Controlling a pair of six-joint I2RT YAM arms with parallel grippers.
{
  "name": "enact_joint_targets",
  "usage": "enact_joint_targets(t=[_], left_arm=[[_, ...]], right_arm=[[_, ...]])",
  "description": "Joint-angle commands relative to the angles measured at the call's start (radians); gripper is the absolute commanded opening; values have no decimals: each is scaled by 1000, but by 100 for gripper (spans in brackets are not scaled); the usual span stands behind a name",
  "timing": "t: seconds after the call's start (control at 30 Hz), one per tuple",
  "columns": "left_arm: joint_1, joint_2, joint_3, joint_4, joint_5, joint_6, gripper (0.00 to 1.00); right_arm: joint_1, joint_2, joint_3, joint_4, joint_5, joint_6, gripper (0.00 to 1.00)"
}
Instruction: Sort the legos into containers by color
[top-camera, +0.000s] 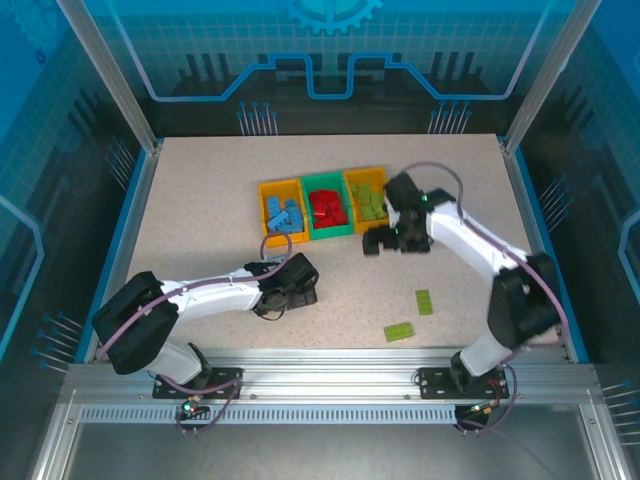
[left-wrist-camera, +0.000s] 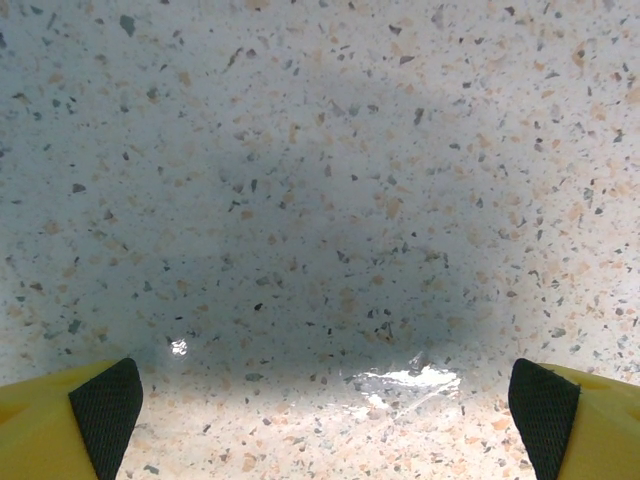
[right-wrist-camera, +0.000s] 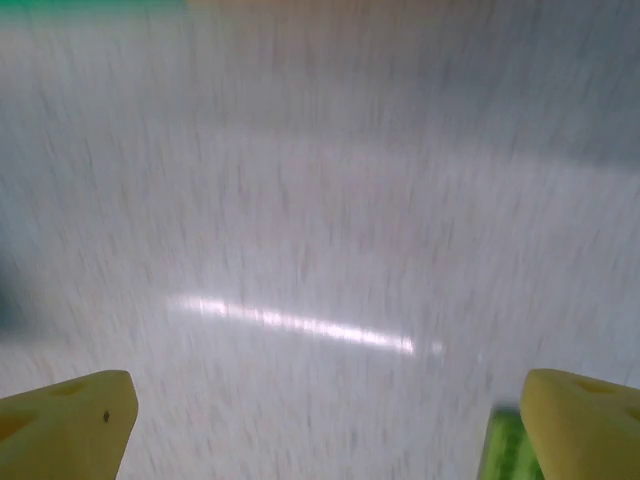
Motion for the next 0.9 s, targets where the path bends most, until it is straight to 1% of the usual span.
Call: enact_joint_targets(t=[0.0, 0.1, 0.2, 0.3, 0.37, 0.43, 0.53, 0.73, 0.8, 0.83, 0.87], left_arm=[[-8, 3, -2, 6, -6, -5, 99], [-8, 3, 2, 8, -5, -1, 99], [-10, 3, 4, 8, -6, 1, 99], [-11, 4, 7, 8, -4, 0, 99], [-12, 7, 6, 9, -5, 0, 99], [-11, 10, 8, 8, -2, 0, 99], [-12, 15, 9, 8, -2, -6, 99], [-13, 19, 13, 3, -2, -6, 99], [-13, 17, 13, 1, -5, -6, 99], [-13, 17, 13, -1, -4, -6, 99], [-12, 17, 14, -2, -4, -6, 99]], right_arm=[[90, -121, -206, -3, 13, 72, 100], [170, -217, -356, -6, 29, 173, 100], [219, -283, -458, 10, 28, 252, 100], [239, -326, -509, 18, 32, 281, 100], [248, -335, -513, 25, 29, 280, 100], [257, -324, -511, 39, 12, 281, 100], [296, -282, -505, 52, 11, 287, 99], [352, -151, -469, 46, 50, 292, 97], [353, -113, -462, 46, 66, 296, 93], [352, -101, -459, 47, 72, 292, 89], [355, -91, -451, 49, 76, 290, 82]])
